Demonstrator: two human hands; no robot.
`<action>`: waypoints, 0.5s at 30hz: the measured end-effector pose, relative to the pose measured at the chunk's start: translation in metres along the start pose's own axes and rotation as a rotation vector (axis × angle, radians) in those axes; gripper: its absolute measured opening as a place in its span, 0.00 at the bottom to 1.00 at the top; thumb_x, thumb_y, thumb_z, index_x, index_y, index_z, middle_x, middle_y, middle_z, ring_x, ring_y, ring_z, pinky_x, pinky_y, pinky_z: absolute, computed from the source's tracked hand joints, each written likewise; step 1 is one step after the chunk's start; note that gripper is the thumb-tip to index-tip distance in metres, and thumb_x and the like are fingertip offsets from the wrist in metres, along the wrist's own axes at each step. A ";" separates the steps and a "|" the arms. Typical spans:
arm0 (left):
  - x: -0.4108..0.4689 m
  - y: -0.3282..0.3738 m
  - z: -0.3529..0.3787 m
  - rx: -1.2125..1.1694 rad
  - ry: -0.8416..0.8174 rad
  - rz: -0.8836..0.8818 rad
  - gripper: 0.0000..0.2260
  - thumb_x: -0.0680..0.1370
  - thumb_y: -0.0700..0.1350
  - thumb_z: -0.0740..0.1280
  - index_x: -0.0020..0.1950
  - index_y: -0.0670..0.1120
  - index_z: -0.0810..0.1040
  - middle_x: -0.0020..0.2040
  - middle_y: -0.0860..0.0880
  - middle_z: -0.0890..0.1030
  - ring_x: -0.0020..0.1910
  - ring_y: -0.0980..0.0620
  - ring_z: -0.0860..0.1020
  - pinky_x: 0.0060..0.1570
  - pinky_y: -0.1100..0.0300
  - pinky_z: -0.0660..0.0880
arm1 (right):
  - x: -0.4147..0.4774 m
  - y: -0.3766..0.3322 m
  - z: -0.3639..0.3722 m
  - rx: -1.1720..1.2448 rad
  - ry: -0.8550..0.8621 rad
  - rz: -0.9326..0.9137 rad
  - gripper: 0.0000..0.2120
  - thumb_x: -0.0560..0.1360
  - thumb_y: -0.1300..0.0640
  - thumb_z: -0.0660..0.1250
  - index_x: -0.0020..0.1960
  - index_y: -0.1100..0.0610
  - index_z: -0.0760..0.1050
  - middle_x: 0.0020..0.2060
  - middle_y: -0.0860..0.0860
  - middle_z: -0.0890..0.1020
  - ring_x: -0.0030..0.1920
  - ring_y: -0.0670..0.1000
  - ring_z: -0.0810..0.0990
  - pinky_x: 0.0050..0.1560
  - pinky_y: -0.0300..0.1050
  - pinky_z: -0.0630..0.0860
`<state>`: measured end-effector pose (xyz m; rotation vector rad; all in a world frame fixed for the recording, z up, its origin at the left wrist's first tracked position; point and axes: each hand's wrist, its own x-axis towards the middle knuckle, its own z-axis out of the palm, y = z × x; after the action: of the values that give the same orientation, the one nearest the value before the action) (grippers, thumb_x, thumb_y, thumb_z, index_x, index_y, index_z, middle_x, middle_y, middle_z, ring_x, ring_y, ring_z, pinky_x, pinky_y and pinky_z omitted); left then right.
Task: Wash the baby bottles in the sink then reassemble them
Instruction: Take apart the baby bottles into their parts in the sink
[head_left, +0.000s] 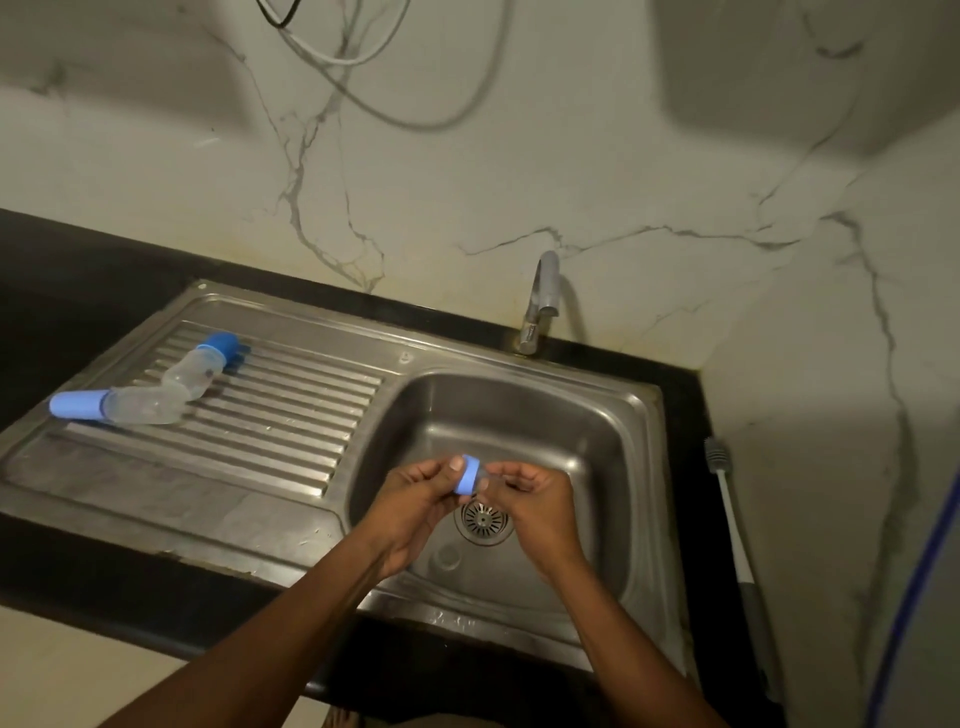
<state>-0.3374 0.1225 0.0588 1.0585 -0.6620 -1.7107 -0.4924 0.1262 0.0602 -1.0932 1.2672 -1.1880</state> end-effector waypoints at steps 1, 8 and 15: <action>0.000 0.001 0.001 -0.001 -0.016 0.014 0.17 0.75 0.41 0.68 0.60 0.32 0.79 0.58 0.31 0.81 0.55 0.41 0.81 0.56 0.54 0.79 | 0.001 -0.003 -0.001 -0.018 0.016 -0.023 0.07 0.69 0.68 0.75 0.43 0.58 0.85 0.37 0.58 0.86 0.38 0.59 0.85 0.45 0.52 0.82; 0.004 0.007 0.008 0.030 -0.077 0.074 0.13 0.77 0.36 0.66 0.59 0.33 0.80 0.54 0.34 0.83 0.50 0.44 0.84 0.48 0.58 0.82 | 0.016 -0.023 -0.006 -0.129 0.014 -0.005 0.05 0.67 0.67 0.76 0.40 0.59 0.84 0.32 0.58 0.85 0.34 0.61 0.85 0.42 0.53 0.83; 0.007 0.011 0.009 0.063 -0.098 0.086 0.17 0.76 0.40 0.67 0.60 0.31 0.79 0.54 0.32 0.83 0.53 0.41 0.82 0.50 0.55 0.82 | 0.007 -0.021 -0.006 -0.072 -0.049 0.093 0.07 0.65 0.67 0.78 0.42 0.64 0.84 0.37 0.61 0.86 0.39 0.62 0.86 0.46 0.52 0.83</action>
<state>-0.3416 0.1111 0.0698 0.9801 -0.8171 -1.6848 -0.4993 0.1177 0.0805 -1.0972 1.3174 -1.0466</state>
